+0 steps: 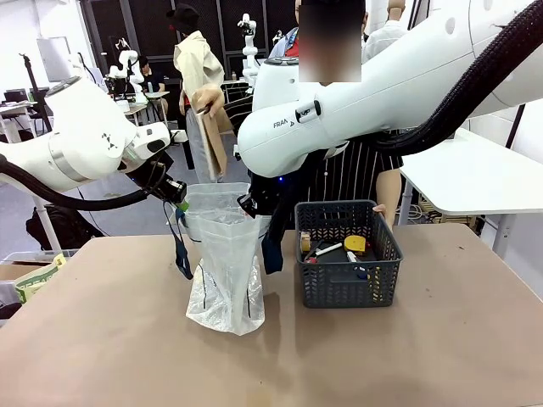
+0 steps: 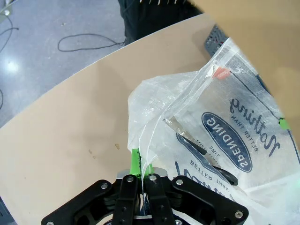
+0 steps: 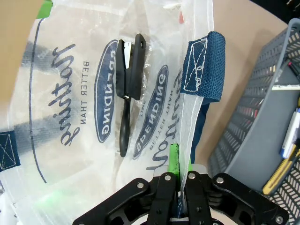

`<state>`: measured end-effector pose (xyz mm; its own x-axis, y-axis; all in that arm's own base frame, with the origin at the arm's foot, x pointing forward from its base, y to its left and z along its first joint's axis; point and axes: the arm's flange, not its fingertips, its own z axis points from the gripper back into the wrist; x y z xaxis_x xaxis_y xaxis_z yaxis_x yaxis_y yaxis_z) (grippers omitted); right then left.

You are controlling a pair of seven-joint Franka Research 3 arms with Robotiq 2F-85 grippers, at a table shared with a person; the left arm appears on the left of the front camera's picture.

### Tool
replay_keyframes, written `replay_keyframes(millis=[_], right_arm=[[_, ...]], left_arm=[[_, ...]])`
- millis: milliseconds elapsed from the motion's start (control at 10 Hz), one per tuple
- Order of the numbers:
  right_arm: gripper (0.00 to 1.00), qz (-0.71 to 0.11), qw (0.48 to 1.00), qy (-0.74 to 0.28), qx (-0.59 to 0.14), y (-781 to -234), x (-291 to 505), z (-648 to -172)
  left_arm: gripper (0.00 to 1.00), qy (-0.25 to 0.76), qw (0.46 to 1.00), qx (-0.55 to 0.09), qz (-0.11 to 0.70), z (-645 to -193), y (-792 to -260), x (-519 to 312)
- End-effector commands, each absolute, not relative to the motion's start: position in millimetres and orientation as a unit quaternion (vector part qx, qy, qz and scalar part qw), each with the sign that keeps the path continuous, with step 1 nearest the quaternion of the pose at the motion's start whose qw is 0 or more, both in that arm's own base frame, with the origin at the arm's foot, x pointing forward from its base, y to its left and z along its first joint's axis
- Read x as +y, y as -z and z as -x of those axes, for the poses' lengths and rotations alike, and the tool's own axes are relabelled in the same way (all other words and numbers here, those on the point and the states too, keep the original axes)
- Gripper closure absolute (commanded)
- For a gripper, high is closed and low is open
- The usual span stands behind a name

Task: Transfer purchased items from the store into the shopping bag.
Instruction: Move the Reusable shopping bag to the right side of the table.

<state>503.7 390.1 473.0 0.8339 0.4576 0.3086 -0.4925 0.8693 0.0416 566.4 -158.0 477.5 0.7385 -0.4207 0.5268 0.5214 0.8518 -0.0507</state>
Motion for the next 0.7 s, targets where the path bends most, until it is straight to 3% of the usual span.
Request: replay_keyframes(millis=[0,600], right_arm=[[1.0,-0.059,0.956,-0.248,-0.146,-471.3,389.5,-502.3],[1.0,-0.059,0.956,-0.248,-0.146,-471.3,389.5,-502.3]], left_arm=[[1.0,0.253,0.927,-0.257,0.098,-566.7,-477.5,-156.7],[1.0,0.253,0.927,-0.257,0.098,-566.7,-477.5,-156.7]])
